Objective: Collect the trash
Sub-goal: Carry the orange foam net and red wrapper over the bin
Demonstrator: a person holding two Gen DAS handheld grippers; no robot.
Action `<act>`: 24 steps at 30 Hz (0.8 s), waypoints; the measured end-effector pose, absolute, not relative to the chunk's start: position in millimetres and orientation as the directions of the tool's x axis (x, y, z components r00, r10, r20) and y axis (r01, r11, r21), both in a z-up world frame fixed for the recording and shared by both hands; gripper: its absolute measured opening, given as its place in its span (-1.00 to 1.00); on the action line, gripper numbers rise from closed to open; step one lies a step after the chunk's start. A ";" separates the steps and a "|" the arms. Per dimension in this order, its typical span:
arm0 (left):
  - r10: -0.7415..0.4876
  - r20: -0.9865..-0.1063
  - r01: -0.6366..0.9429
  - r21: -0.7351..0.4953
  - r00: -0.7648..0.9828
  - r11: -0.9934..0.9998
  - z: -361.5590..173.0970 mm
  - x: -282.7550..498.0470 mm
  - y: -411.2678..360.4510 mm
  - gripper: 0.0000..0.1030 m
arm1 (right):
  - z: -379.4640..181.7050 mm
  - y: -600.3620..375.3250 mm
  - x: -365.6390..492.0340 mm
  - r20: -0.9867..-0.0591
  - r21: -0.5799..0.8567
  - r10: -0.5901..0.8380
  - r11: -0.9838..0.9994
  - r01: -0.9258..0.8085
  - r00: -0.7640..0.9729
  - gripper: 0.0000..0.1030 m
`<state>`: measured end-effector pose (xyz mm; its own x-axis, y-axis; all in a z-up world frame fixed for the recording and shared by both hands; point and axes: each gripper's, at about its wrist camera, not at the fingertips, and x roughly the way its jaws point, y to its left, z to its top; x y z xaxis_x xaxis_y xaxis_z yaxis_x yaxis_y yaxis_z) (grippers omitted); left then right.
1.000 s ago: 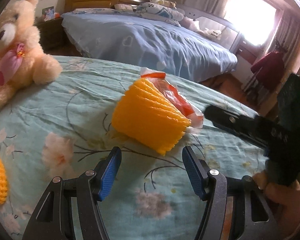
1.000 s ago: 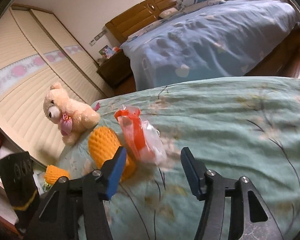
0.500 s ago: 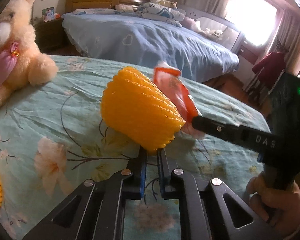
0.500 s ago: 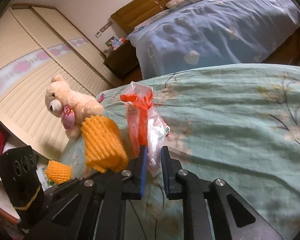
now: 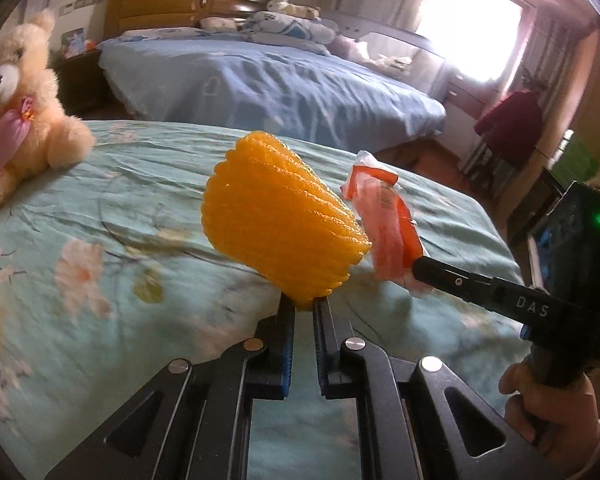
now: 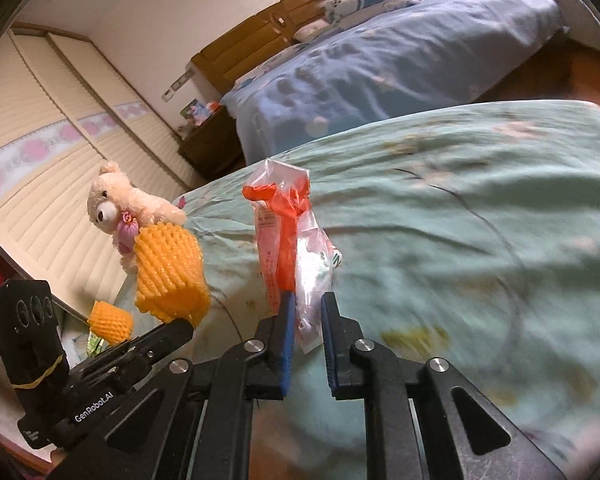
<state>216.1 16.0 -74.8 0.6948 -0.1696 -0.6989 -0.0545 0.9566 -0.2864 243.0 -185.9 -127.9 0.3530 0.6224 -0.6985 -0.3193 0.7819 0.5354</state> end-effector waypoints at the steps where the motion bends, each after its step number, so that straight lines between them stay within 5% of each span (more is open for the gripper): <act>1: -0.178 -0.698 -0.044 -0.288 0.693 0.957 -74.2 213.6 11.5 -0.86 | -125.0 -192.1 237.4 -0.700 0.528 0.613 0.789 -0.313 0.366 -0.76; 24: -0.338 -0.691 0.188 -0.285 0.639 0.940 -61.1 180.2 -85.2 -0.86 | -97.3 -321.5 139.8 -0.690 0.508 0.480 0.854 -0.111 0.542 -0.76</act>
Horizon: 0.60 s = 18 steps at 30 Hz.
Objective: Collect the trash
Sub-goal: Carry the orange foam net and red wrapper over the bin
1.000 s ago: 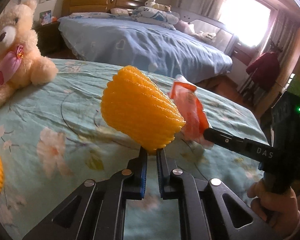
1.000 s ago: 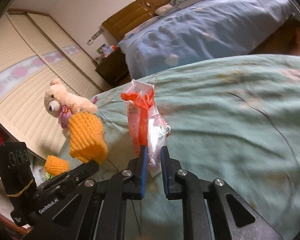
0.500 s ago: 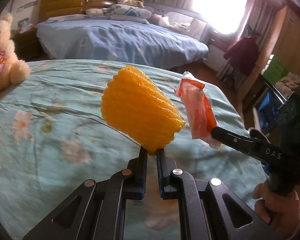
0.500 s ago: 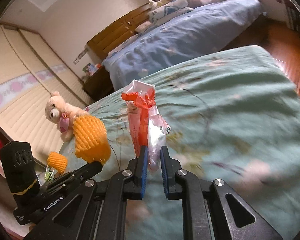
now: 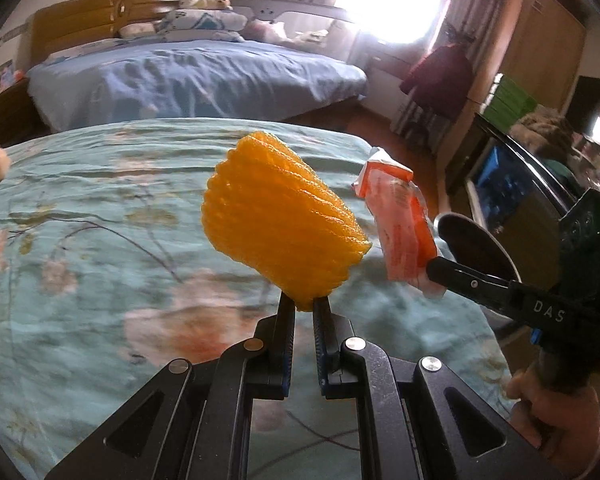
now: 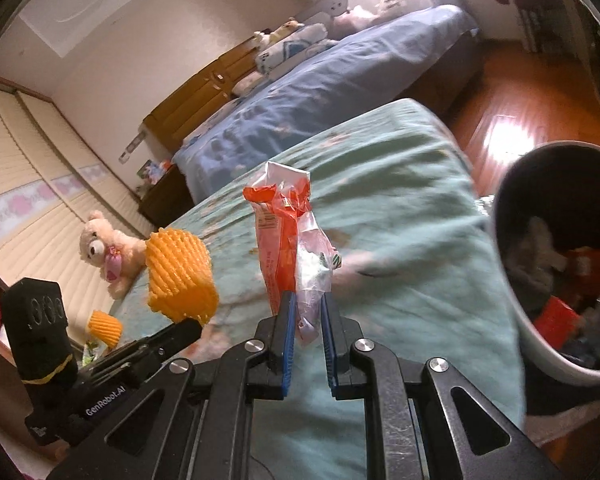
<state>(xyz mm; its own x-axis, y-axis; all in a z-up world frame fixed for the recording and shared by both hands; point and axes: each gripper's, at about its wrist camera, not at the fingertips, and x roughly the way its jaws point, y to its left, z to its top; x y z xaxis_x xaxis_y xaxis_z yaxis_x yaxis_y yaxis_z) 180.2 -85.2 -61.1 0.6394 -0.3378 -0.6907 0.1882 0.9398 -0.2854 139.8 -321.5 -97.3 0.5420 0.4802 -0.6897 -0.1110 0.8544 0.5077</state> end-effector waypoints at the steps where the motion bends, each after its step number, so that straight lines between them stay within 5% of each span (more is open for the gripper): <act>1: -0.341 -0.691 0.196 -0.283 0.637 0.939 -61.1 179.8 -88.5 -0.86 | -96.9 -325.4 136.4 -0.690 0.505 0.473 0.857 -0.103 0.547 -0.76; 18: -0.391 -0.701 0.292 -0.264 0.596 0.919 -58.6 169.9 -132.4 -0.85 | -87.4 -362.5 104.8 -0.675 0.501 0.425 0.864 -0.049 0.603 -0.76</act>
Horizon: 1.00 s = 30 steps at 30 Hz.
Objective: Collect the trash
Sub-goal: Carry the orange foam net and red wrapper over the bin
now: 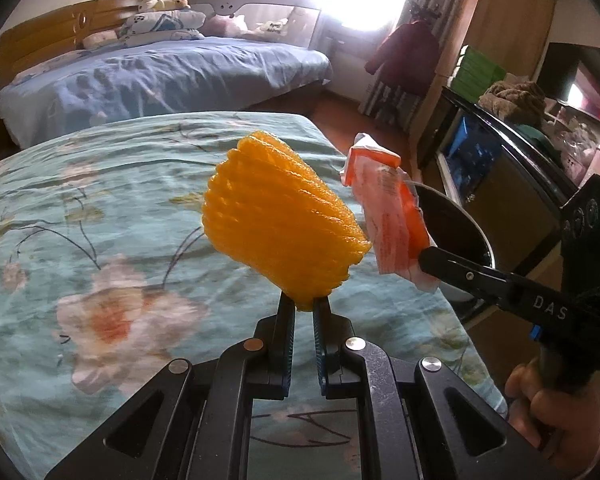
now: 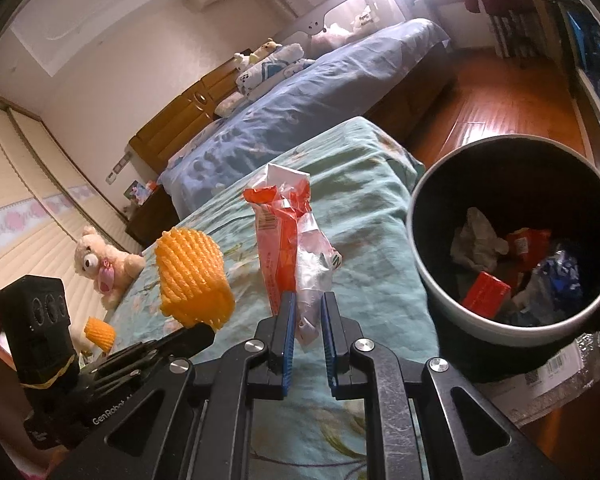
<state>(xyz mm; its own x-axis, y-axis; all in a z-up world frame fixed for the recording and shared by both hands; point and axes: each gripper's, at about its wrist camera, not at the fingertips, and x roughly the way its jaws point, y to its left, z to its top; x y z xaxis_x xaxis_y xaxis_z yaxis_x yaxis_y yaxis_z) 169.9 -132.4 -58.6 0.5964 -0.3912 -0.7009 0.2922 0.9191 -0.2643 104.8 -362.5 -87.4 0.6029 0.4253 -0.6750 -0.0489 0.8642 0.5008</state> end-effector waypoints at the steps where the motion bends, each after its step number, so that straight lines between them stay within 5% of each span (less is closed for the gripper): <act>1: -0.393 -0.702 0.294 -0.266 0.594 0.918 -58.4 170.4 -133.8 -0.85 | -87.3 -364.4 102.5 -0.674 0.501 0.424 0.864 -0.047 0.605 -0.76; 30: -0.429 -0.708 0.401 -0.222 0.561 0.889 -51.7 178.8 -202.9 -0.85 | -80.8 -431.6 72.0 -0.679 0.475 0.312 0.877 0.075 0.665 -0.75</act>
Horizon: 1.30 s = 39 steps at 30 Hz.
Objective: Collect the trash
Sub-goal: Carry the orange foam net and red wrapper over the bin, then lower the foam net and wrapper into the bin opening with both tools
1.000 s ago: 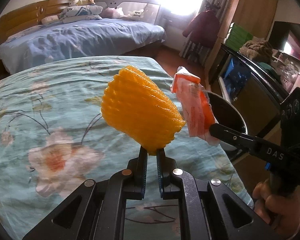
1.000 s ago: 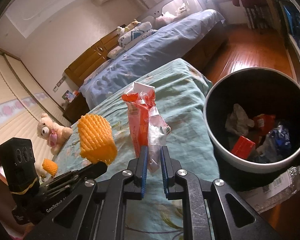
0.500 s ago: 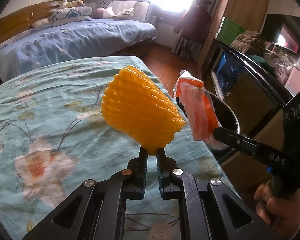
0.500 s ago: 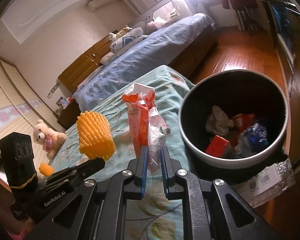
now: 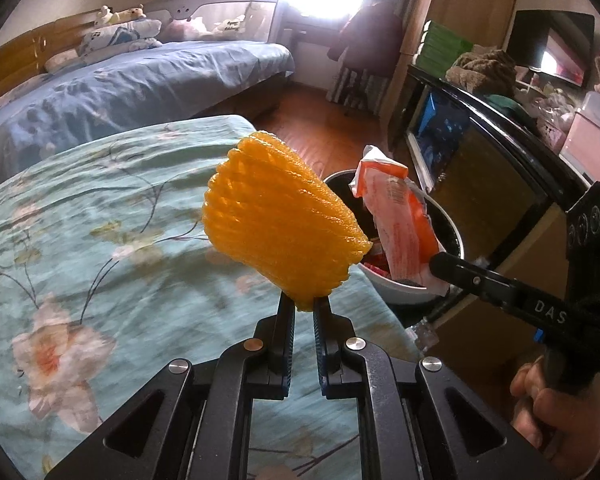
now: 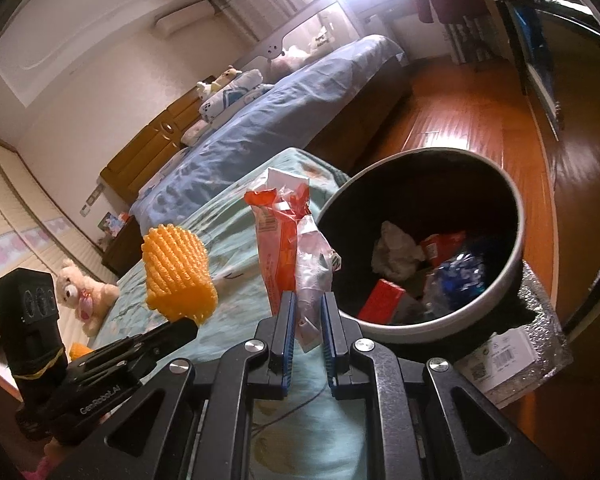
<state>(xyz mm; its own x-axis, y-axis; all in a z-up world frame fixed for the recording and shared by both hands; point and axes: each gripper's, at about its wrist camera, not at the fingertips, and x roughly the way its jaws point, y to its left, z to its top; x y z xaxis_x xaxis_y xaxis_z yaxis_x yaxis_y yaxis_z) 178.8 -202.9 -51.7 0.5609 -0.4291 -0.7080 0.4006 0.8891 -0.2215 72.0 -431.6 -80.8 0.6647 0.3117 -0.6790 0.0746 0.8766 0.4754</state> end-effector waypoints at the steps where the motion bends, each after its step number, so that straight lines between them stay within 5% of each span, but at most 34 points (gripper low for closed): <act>1: -0.429 -0.708 0.404 -0.219 0.561 0.888 -51.3 178.8 -205.1 -0.85 | -80.6 -433.7 71.5 -0.679 0.475 0.308 0.877 0.078 0.666 -0.75; 39: -0.456 -0.713 0.478 -0.191 0.533 0.857 -53.7 189.3 -253.3 -0.85 | -77.4 -470.7 63.9 -0.681 0.461 0.234 0.873 0.158 0.694 -0.79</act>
<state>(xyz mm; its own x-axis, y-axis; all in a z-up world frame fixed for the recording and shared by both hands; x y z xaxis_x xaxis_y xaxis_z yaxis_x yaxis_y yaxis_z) 189.3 -253.3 -53.7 0.5330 -0.4558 -0.7128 0.4778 0.8574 -0.1909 63.9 -470.7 -77.4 0.6939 0.2344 -0.6808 0.1576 0.8731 0.4613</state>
